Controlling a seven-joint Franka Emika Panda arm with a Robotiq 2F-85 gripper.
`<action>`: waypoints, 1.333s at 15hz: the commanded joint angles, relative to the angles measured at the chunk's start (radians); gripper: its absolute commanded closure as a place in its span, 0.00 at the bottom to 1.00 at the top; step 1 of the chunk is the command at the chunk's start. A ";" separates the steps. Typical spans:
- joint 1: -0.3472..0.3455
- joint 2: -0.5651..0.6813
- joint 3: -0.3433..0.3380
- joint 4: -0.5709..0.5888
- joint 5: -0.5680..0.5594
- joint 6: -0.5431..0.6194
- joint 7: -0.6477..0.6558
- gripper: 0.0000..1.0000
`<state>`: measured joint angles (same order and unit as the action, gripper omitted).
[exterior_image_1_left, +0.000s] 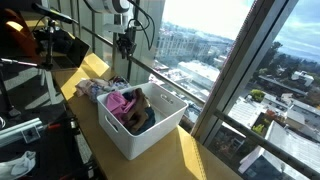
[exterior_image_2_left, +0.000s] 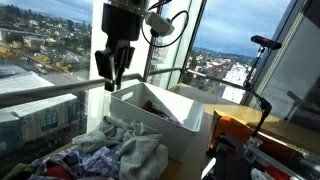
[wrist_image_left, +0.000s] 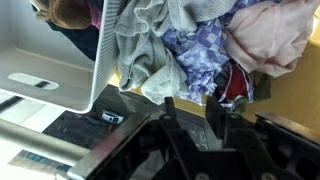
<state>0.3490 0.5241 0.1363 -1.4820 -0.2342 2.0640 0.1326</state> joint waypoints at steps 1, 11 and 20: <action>0.017 0.043 0.021 -0.030 0.020 0.007 -0.009 0.31; 0.031 0.225 0.002 -0.197 0.010 0.136 0.011 0.00; 0.036 0.326 -0.001 -0.183 0.021 0.248 0.005 0.40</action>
<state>0.3783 0.8303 0.1401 -1.6784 -0.2298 2.2933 0.1394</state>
